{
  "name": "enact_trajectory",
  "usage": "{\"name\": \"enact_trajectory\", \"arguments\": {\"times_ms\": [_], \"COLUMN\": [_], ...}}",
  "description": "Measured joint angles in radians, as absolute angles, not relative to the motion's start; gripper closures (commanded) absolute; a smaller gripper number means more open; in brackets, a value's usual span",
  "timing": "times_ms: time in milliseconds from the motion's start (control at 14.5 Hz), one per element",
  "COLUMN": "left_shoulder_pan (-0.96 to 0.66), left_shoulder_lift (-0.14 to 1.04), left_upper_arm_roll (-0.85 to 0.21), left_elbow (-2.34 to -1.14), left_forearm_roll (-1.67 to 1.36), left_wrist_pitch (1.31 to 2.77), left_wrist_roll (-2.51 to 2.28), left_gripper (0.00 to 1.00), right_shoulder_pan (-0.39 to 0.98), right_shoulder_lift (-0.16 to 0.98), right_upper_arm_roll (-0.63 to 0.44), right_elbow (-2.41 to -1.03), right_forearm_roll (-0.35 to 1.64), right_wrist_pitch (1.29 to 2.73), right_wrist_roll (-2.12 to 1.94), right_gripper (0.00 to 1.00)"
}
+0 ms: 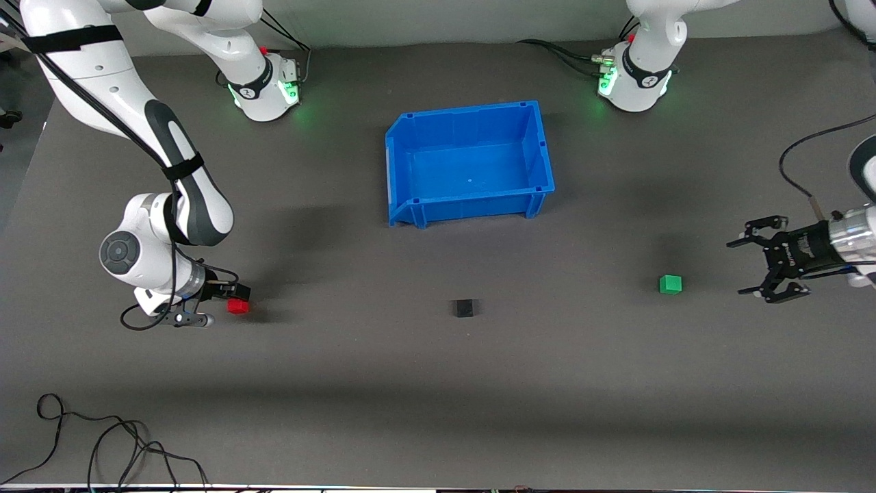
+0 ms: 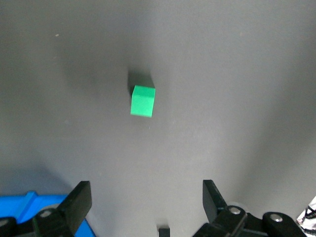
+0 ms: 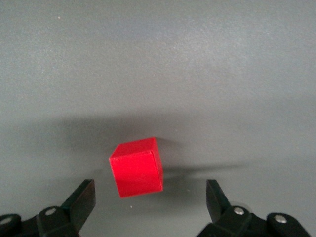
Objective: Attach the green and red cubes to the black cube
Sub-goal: 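Lower the right gripper onto the red cube while the left gripper reaches the green cube, then grasp the green cube with the left gripper and carry it toward the black cube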
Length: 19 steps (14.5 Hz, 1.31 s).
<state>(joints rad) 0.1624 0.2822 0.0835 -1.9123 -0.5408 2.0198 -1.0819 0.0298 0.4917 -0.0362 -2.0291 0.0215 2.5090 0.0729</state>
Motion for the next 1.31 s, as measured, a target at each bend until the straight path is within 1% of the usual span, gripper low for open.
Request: {"name": "enact_trajectory", "arguments": {"times_ms": [207,276,552,621,1034,1172,1241,1310], "left_shoulder_pan": [0.164,0.164,0.163,0.161,0.137,0.125,0.120,0.118], "left_shoulder_lift": [0.330,0.342,0.388,0.400,0.468,0.489,0.495,0.500], "left_upper_arm_roll": [0.082,0.081,0.074,0.071,0.061,0.060,0.059,0.059], "left_elbow": [-1.976,-2.000,-2.062,-2.070,-2.087,-2.088,-2.089,-2.089], "left_forearm_roll": [-0.618,-0.658,-0.723,-0.734,-0.808,-0.828,-0.831,-0.833], "left_wrist_pitch": [2.125,2.157,2.256,2.276,2.362,2.386,2.394,2.398], "left_wrist_roll": [-0.960,-0.911,-0.802,-0.776,-0.641,-0.619,-0.617,-0.615], "left_gripper": [0.00,0.00,0.00,0.00,0.00,0.01,0.07,0.22], "right_shoulder_pan": [0.030,0.030,0.030,0.030,0.030,0.030,0.030,0.030], "right_shoulder_lift": [0.517,0.523,0.534,0.536,0.557,0.565,0.570,0.574], "right_upper_arm_roll": [-0.031,-0.028,-0.023,-0.023,-0.023,-0.023,-0.023,-0.023], "right_elbow": [-2.028,-2.028,-2.021,-2.016,-1.987,-1.975,-1.969,-1.963], "right_forearm_roll": [0.024,0.025,0.028,0.028,0.031,0.031,0.032,0.032], "right_wrist_pitch": [2.547,2.557,2.571,2.571,2.571,2.571,2.571,2.571], "right_wrist_roll": [0.073,0.073,0.073,0.073,0.073,0.073,0.073,0.074], "right_gripper": [0.02,0.05,0.11,0.16,0.20,0.28,0.28,0.32]}}
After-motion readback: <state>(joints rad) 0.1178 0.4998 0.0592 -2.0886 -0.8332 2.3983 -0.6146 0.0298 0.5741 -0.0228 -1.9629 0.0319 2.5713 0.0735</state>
